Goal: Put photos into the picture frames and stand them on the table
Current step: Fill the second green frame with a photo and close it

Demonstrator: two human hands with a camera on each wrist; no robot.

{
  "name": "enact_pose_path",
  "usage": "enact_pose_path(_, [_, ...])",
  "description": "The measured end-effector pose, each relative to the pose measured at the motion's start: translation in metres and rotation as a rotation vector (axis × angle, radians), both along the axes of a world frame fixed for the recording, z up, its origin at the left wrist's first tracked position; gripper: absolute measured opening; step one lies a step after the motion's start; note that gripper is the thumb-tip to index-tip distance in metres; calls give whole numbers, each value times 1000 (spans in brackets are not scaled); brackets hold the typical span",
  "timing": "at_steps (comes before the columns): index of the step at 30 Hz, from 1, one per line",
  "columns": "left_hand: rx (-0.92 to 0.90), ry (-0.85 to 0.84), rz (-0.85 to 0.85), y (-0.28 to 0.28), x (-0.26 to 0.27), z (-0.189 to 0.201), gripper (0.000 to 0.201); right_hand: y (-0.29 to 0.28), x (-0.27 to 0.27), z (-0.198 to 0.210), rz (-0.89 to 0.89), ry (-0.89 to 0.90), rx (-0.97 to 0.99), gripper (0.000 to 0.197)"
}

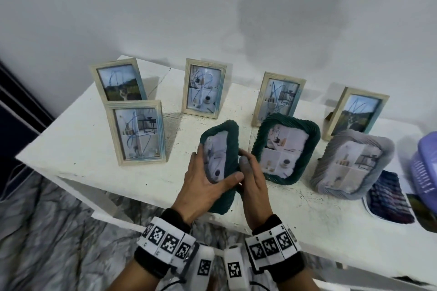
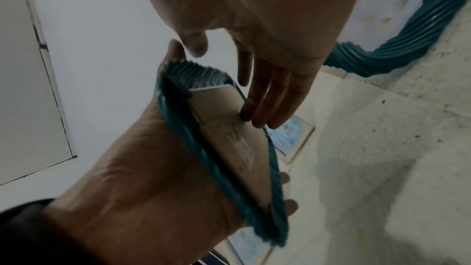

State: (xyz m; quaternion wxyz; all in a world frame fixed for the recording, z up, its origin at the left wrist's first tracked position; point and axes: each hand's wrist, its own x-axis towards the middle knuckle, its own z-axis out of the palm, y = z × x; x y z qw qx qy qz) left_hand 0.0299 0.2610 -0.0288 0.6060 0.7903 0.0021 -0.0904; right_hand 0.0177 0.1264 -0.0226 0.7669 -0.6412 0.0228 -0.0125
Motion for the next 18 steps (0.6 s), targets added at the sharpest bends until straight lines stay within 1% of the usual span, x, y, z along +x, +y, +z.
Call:
enact_pose_path(2, [-205, 15, -4, -1, 0, 4, 97, 0, -3, -2, 18, 26, -2, 43])
enact_pose_path(3, [-287, 40, -2, 0, -1, 7, 89, -1, -3, -3, 19, 44, -1, 41])
enact_pose_path(4, [-358, 72, 1, 2, -1, 7, 85, -3, -2, -6, 12, 62, -13, 37])
enact_pose_path(6, [-483, 115, -27, 9, 0, 3, 89, -3, 3, -15, -19, 103, -99, 26])
enact_pose_path(7, [-543, 110, -52, 11, 0, 1, 93, -4, 6, -21, -38, 134, -148, 22])
enact_pose_path(9, [-645, 103, -86, 13, -3, -2, 99, -5, 11, -31, -40, 205, -172, 21])
enact_pose_path(10, [-674, 89, -72, 14, -3, -4, 97, -6, 13, -34, -27, 228, -170, 21])
enact_pose_path(13, [-698, 24, 56, 24, 1, -9, 85, -13, 14, -38, -44, 222, -252, 19])
enact_pose_path(14, [-696, 25, 101, 30, 3, -13, 77, -16, 15, -39, -67, 210, -290, 21])
enact_pose_path(15, [-669, 41, 137, 35, 4, -17, 65, -19, 16, -40, -83, 192, -335, 23])
enact_pose_path(16, [-604, 64, 165, 41, 5, -22, 49, -22, 17, -42, -87, 176, -389, 25])
enact_pose_path(17, [-501, 86, 184, 45, 5, -26, 32, -24, 17, -44, -83, 160, -448, 28])
enact_pose_path(18, [-344, 86, 182, 49, 5, -32, 22, -25, 18, -45, -77, 147, -515, 29])
